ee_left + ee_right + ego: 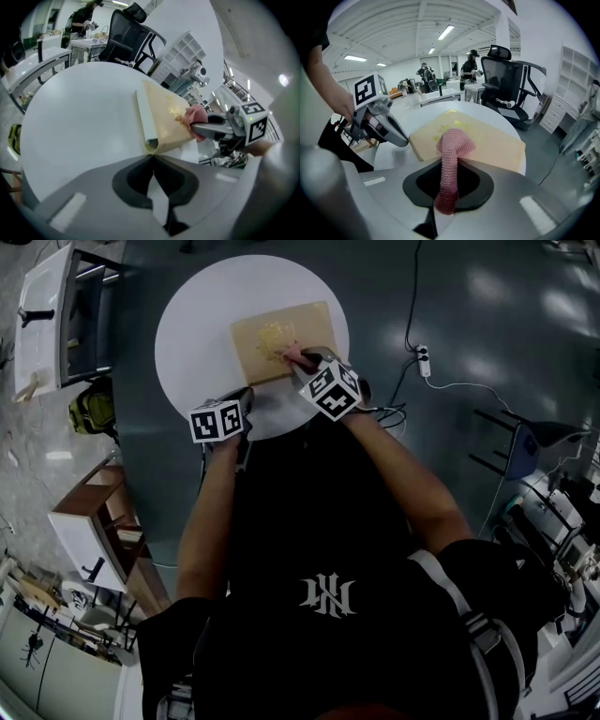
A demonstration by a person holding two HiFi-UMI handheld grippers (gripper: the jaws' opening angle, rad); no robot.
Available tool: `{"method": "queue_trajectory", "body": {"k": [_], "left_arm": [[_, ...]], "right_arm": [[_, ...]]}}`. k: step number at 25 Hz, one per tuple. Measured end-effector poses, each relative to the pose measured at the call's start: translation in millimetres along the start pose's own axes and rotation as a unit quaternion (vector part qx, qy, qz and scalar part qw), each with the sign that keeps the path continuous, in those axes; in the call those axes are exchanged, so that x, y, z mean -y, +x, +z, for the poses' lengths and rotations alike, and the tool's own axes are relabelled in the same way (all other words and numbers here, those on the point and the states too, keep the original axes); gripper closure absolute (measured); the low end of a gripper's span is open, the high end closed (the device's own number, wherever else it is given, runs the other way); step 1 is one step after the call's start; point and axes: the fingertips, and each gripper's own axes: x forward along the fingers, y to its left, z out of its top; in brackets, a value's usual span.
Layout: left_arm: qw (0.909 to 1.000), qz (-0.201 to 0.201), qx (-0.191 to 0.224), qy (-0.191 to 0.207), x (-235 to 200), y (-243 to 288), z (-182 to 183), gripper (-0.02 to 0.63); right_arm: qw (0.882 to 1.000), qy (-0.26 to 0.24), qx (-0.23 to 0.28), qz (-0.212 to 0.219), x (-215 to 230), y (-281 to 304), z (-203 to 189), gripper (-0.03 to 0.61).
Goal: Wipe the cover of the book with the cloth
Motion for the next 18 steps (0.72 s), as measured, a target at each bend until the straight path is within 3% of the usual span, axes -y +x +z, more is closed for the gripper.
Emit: {"method": "queue_trajectory", "body": {"k": [4, 12, 16, 18], "left_arm": [[0.9999, -0.001, -0.004, -0.009, -8.1, 5.7, -18.0, 0.611], [1.0000, 0.003, -0.007, 0.003, -6.8, 4.8, -19.2, 0.611], [1.0000, 0.000, -0.006, -0.001, -4.1, 4.1, -20.4, 0.611], [1.0000, -0.001, -0.006, -0.004, -3.5, 5.6, -21.2, 0.611]], "right_arm": [[0.999, 0.020, -0.007, -0.024, 23.8, -14.1, -18.1, 0.541], [0.995, 0.058, -0.025, -0.076, 65.0, -39.7, -51.4, 0.541], [0.987, 0.091, -0.067, -0.110, 85.7, -53.5, -81.6, 0.541], [0.987, 0.105, -0.056, -0.112, 84.6, -62.2, -80.0, 0.541]]}}
